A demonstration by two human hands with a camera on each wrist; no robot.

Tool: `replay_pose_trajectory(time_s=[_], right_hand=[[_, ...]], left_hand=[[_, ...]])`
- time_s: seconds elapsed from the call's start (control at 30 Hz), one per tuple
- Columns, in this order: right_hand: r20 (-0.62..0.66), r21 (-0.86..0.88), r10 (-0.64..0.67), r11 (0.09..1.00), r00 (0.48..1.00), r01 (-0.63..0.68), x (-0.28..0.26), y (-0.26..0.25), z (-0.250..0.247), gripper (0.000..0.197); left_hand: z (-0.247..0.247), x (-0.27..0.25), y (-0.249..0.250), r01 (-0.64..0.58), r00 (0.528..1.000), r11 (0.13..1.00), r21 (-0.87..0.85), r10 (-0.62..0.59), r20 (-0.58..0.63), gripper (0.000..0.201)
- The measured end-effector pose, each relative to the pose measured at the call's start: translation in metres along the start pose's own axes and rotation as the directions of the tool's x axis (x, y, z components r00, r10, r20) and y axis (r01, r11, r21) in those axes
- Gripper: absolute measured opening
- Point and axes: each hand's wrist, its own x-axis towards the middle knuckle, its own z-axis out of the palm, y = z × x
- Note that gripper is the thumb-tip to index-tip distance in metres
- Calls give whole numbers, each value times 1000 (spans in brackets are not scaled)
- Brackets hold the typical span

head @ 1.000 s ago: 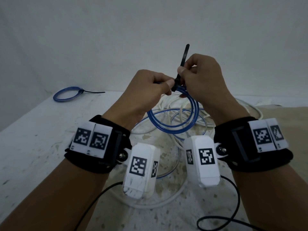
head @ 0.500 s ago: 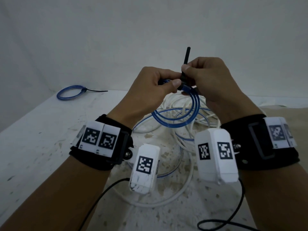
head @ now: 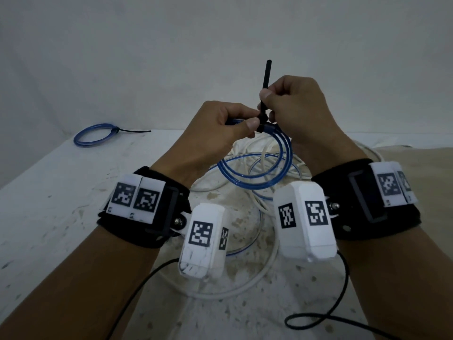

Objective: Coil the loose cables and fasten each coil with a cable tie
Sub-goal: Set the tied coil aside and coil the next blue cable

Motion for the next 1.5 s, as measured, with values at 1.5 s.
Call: replay_pose_trajectory(time_s=[1.5], right_hand=[[249,320,165,916,954,-242,-8,-2,-3,27]], left_hand=[[-3,3,-1,24,1000,995,93,-24,4,11]])
